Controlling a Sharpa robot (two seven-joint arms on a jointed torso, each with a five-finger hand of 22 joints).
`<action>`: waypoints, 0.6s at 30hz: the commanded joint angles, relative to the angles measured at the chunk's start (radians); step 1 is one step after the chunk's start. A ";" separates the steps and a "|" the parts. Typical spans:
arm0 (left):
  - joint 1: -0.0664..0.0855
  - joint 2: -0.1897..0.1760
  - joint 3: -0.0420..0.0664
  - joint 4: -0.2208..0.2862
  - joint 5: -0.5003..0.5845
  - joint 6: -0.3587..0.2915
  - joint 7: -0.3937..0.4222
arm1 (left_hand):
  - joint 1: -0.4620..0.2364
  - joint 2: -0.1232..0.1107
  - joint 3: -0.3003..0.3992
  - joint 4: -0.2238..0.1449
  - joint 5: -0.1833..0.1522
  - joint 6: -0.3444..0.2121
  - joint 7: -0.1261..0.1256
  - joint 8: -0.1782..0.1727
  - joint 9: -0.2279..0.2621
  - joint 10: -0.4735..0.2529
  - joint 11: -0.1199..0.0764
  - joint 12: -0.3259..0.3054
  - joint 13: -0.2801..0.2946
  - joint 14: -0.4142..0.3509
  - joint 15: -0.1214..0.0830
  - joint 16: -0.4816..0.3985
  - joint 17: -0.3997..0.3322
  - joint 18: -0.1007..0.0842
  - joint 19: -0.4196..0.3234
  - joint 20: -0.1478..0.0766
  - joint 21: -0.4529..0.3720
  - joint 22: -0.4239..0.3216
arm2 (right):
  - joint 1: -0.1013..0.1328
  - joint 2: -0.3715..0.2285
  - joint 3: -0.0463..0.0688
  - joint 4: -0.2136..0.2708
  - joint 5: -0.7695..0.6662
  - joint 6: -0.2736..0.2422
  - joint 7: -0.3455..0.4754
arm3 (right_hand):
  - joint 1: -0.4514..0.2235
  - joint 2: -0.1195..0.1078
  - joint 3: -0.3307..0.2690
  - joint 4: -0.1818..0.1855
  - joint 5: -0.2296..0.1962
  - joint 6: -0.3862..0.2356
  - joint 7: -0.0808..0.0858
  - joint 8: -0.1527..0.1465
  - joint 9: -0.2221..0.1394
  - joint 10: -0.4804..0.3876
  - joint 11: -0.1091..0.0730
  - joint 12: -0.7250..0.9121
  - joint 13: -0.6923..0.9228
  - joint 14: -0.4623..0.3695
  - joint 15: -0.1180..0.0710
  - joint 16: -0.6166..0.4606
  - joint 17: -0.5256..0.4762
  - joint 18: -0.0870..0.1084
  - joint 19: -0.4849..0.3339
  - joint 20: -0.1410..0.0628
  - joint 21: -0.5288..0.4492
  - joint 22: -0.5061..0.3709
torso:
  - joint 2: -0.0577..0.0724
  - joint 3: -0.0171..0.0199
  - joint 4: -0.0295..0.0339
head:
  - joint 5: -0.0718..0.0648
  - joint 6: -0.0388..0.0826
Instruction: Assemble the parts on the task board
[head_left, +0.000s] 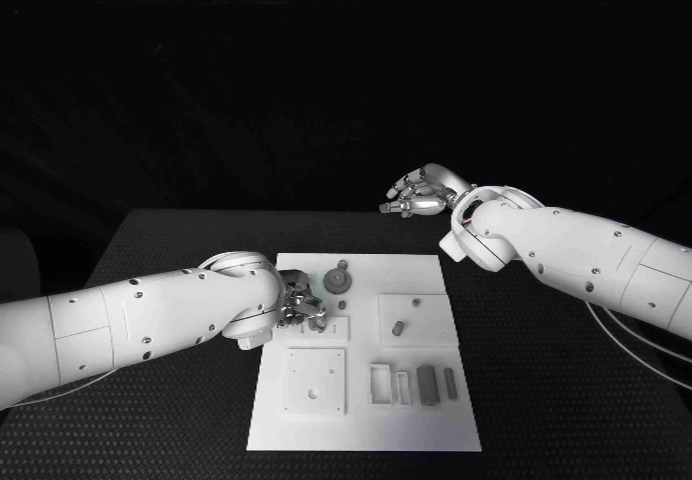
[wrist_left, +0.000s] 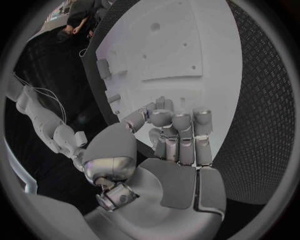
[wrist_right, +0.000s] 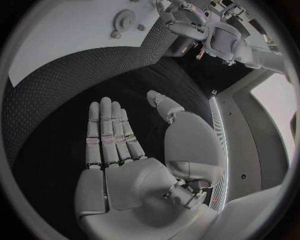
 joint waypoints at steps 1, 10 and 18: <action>-0.001 0.001 0.000 0.001 -0.006 0.031 0.001 | 0.010 0.018 0.001 -0.002 0.001 0.172 -0.088 0.002 0.131 -0.009 -0.018 0.006 -0.001 0.038 -0.041 0.007 -0.001 0.002 -0.009 -0.123 0.005 0.017 | 0.000 0.000 0.000 0.002 -0.002 0.013 0.010 | 0.008 0.001 -0.004 0.000 0.006 -0.008 0.021 0.004 -0.001 -0.001 0.006 -0.001 -0.002 -0.004 0.006 -0.005 -0.001 0.002 0.000 0.008 -0.006 -0.001 | 0.000 0.0005 -0.0003 | 0.000 -0.001; -0.002 0.004 0.000 -0.001 -0.004 0.039 -0.007 | 0.009 0.021 0.002 -0.002 0.001 0.172 -0.088 0.002 0.132 -0.009 -0.018 0.006 -0.001 0.038 -0.041 0.007 -0.002 0.002 -0.009 -0.123 0.005 0.017 | 0.000 0.000 0.000 0.003 -0.002 0.015 0.011 | 0.008 0.001 -0.004 0.000 0.006 -0.009 0.021 0.004 -0.002 -0.002 0.006 -0.001 -0.004 -0.005 0.006 -0.005 -0.002 0.003 -0.001 0.009 -0.007 -0.001 | 0.000 0.0004 0.0004 | 0.000 -0.004; -0.002 0.003 0.000 -0.002 -0.005 0.037 -0.009 | 0.009 0.022 0.002 -0.003 0.002 0.172 -0.089 0.002 0.132 -0.009 -0.018 0.006 -0.001 0.038 -0.041 0.008 -0.003 0.002 -0.009 -0.123 0.005 0.017 | -0.001 0.001 0.000 0.002 -0.001 0.013 0.011 | 0.008 0.001 -0.005 0.000 0.006 -0.009 0.021 0.004 -0.002 -0.004 0.007 -0.001 -0.006 -0.007 0.007 -0.005 -0.003 0.003 -0.002 0.010 -0.008 -0.001 | 0.000 0.0006 -0.0012 | 0.001 -0.006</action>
